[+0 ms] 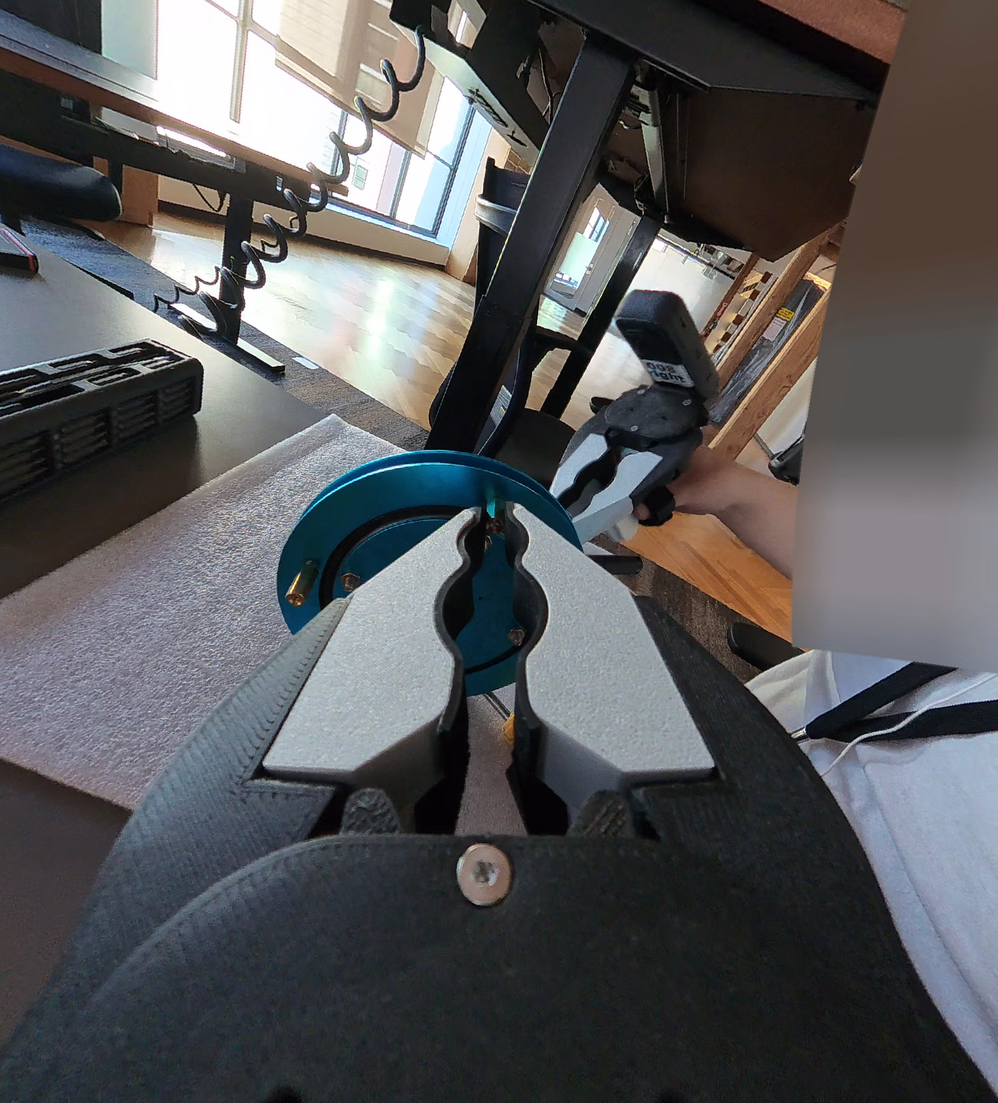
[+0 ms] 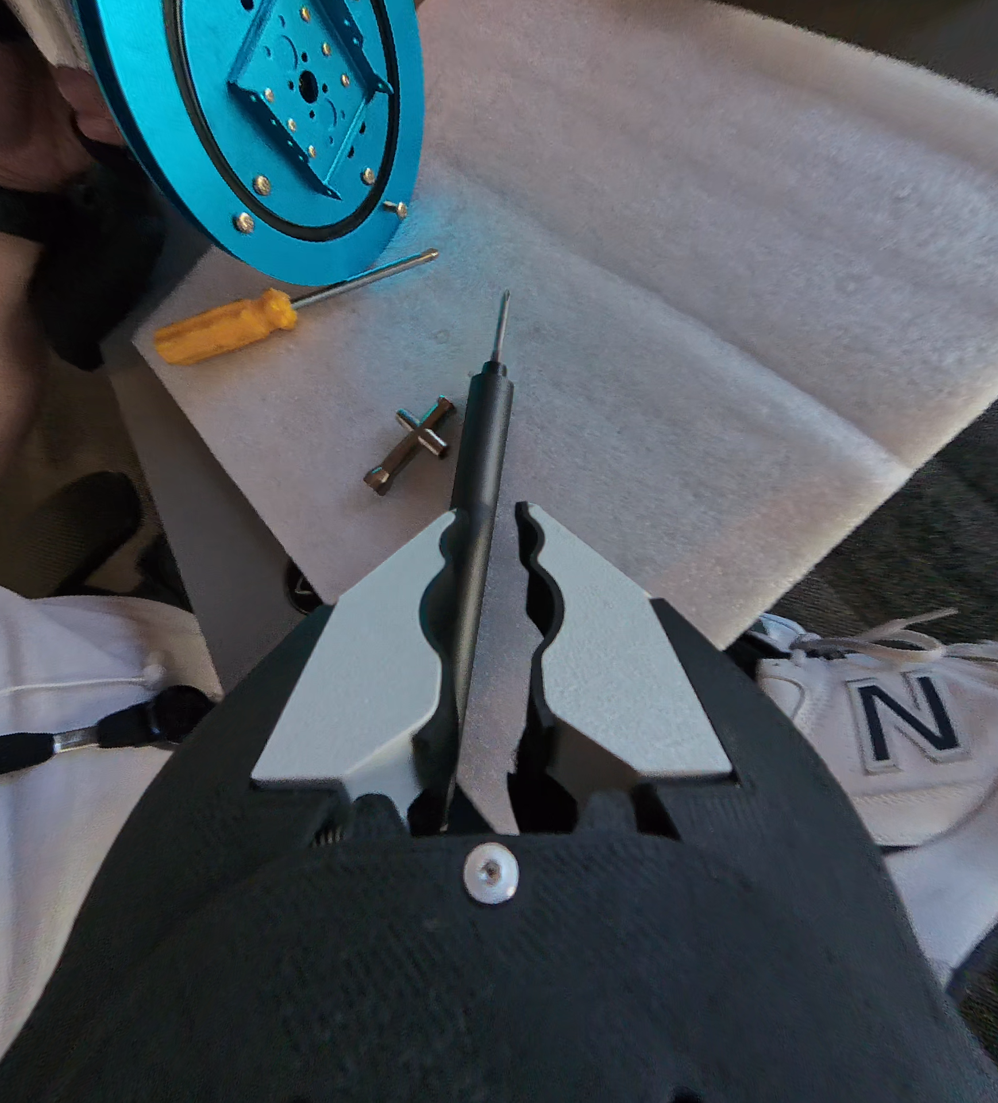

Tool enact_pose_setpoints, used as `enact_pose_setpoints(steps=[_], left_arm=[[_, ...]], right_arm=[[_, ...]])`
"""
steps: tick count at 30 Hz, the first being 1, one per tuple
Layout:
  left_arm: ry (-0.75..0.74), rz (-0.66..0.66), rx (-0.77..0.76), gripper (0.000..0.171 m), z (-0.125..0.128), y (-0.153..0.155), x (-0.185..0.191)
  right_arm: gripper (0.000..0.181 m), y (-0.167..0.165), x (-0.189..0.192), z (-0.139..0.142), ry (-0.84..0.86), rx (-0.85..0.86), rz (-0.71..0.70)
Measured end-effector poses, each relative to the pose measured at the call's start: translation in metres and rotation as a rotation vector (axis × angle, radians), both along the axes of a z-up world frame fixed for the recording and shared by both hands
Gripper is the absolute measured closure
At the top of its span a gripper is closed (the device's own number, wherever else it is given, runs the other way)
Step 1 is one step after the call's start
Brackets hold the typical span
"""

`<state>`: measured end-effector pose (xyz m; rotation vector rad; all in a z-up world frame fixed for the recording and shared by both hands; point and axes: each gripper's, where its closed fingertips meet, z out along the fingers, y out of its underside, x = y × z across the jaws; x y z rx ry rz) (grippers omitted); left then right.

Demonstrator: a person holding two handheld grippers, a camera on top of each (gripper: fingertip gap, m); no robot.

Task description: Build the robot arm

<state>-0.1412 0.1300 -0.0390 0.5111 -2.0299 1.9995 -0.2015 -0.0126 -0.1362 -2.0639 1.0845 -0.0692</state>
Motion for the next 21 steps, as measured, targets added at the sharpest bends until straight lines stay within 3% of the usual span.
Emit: enact_pose_setpoints(steps=[5, 8, 12, 16, 21], left_arm=[[-0.004, -0.001, 0.003, 0.167, 0.000, 0.000, 0.000], [-0.004, 0.000, 0.002, 0.167, 0.000, 0.000, -0.001], [-0.004, -0.003, 0.003, 0.167, 0.000, 0.000, -0.001], [-0.008, -0.002, 0.005, 0.167, 0.000, 0.000, -0.001], [-0.002, -0.004, 0.002, 0.167, 0.000, 0.000, -0.001]], right_arm=[[0.166, 0.006, -0.006, -0.003, 0.114, 0.097, 0.010], [0.173, -0.002, -0.001, -0.001, 0.095, 0.090, -0.005], [0.164, 0.004, -0.001, 0.005, 0.099, 0.133, -0.010], [0.158, 0.004, -0.005, -0.014, 0.072, -0.026, 0.024], [0.165, 0.002, -0.002, -0.010, 0.053, -0.010, 0.007]])
